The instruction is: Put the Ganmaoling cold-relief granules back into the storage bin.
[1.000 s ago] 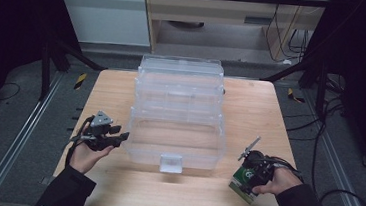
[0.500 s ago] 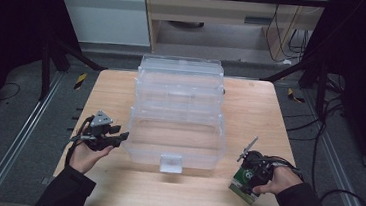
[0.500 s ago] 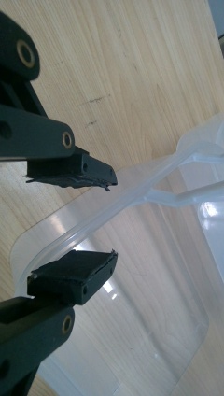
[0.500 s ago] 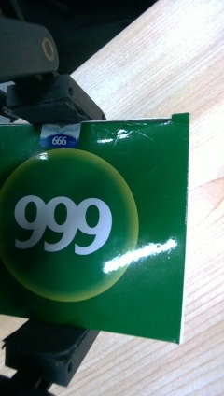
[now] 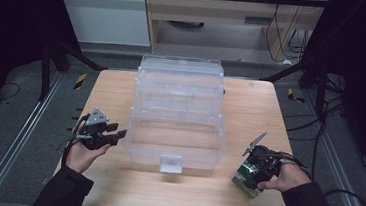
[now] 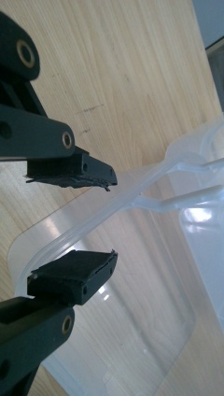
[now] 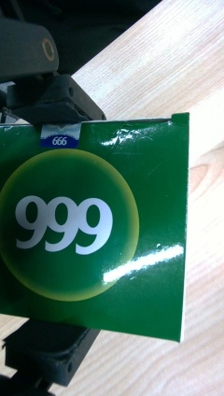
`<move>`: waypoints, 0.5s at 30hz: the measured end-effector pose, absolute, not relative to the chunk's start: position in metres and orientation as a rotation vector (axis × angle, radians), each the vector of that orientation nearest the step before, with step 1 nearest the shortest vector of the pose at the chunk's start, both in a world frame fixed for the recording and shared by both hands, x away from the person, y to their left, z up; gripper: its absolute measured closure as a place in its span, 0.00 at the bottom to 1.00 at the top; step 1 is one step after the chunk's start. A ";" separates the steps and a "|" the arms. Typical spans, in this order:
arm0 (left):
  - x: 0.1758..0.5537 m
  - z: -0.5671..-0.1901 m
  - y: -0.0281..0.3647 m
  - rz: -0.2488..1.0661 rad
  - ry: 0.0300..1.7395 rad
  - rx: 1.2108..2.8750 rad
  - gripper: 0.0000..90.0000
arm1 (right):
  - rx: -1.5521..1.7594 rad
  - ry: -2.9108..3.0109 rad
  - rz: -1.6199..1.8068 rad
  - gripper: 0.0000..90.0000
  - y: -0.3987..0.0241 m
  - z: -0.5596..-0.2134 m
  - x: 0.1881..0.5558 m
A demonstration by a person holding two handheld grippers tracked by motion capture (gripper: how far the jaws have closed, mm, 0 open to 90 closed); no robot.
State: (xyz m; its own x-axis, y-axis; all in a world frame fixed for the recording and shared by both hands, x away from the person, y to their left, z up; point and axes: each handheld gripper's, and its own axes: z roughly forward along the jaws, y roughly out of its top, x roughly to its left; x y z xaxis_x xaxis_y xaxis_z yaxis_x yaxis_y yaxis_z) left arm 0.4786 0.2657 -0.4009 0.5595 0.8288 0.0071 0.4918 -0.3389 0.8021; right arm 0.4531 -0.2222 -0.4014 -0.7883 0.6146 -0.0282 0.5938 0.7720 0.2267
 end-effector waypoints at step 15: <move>0.476 -0.385 0.295 0.592 1.119 1.890 0.62 | 0.919 2.821 0.374 0.19 -0.222 -0.379 0.460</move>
